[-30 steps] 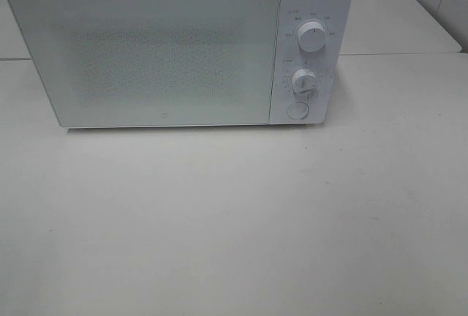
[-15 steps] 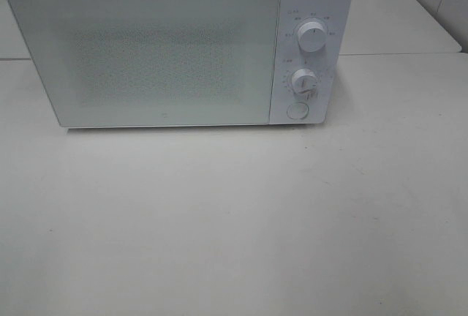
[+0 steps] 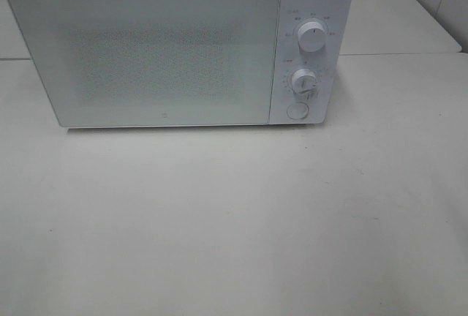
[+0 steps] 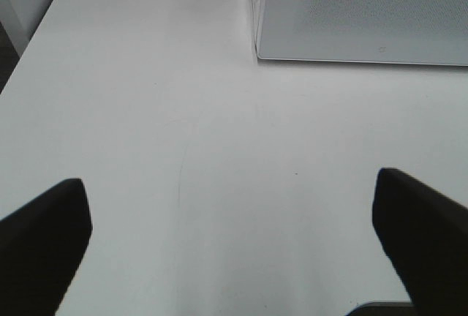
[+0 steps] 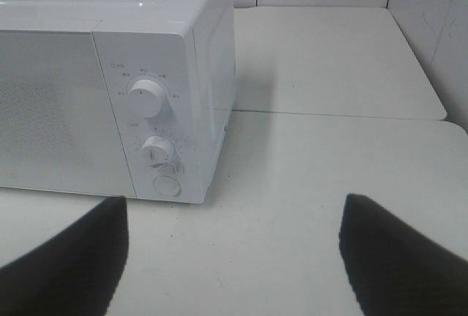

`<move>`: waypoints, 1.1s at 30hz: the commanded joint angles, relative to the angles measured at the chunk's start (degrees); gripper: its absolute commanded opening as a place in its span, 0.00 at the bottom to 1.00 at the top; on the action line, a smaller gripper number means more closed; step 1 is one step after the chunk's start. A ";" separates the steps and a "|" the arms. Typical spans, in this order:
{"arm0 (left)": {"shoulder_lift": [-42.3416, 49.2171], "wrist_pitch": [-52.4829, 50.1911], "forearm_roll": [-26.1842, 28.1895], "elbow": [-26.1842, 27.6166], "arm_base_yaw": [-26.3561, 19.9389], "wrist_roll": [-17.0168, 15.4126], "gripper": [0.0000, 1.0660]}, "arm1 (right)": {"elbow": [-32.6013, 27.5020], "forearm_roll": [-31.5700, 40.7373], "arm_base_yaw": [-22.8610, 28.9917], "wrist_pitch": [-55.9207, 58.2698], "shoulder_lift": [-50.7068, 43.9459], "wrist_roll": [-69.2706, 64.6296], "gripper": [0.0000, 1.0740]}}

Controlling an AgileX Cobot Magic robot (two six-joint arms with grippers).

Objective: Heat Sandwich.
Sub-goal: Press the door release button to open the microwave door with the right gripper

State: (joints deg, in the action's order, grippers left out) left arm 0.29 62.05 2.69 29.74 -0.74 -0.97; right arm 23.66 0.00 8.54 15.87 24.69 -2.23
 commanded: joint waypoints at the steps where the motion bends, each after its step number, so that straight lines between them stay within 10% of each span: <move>1: 0.23 -0.80 0.34 -0.17 -0.17 -0.11 0.94 | -0.17 0.00 -0.29 -4.58 4.07 -0.40 0.71; 33: 0.23 -0.80 0.34 -0.17 -0.17 -0.11 0.94 | -6.30 4.47 0.11 -50.65 36.73 5.04 0.71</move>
State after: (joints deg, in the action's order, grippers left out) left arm 0.29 62.05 2.69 29.74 -0.74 -0.97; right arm 17.48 3.67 8.77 -31.97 61.31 1.78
